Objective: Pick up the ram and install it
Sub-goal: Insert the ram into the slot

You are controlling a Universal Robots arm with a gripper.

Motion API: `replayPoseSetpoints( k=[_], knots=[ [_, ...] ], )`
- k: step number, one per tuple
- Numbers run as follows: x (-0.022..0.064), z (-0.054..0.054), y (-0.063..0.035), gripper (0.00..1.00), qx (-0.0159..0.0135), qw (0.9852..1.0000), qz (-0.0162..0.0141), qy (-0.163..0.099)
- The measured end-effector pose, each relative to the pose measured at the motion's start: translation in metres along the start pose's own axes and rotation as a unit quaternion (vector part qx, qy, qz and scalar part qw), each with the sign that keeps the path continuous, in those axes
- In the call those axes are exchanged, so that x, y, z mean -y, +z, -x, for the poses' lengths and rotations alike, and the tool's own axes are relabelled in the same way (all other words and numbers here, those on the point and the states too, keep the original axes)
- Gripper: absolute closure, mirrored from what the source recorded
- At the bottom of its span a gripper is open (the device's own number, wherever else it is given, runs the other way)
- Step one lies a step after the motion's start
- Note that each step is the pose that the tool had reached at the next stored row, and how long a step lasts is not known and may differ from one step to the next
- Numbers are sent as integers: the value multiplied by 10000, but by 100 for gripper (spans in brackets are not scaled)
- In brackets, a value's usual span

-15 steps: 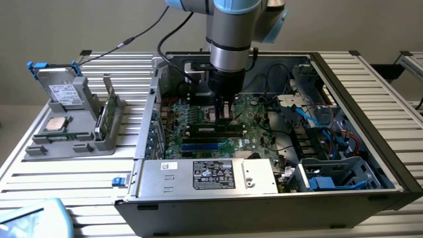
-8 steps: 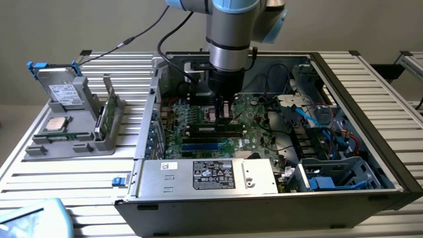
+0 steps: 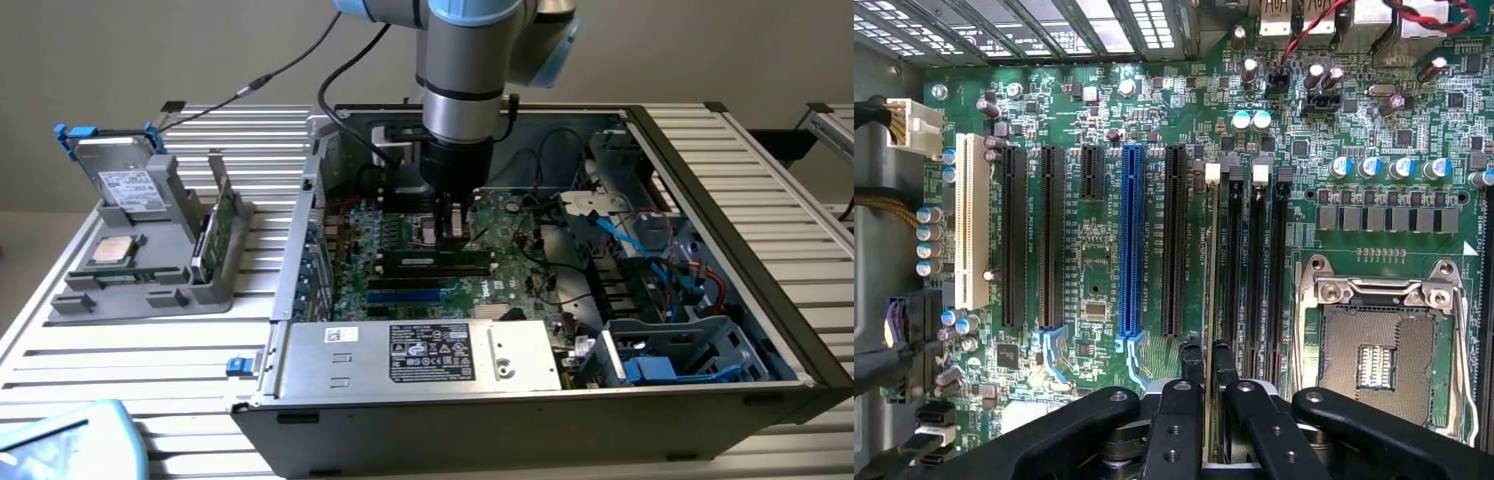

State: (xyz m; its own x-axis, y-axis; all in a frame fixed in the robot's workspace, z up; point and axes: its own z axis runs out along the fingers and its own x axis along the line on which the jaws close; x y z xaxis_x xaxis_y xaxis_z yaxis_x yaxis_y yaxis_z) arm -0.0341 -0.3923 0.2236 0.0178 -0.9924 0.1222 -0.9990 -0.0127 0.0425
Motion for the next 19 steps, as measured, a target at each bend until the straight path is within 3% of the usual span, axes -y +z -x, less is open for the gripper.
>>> replayPoseSetpoints(
  k=[19],
  knots=[
    [0,40,0,85,-109,9999,-6,-58]
  ],
)
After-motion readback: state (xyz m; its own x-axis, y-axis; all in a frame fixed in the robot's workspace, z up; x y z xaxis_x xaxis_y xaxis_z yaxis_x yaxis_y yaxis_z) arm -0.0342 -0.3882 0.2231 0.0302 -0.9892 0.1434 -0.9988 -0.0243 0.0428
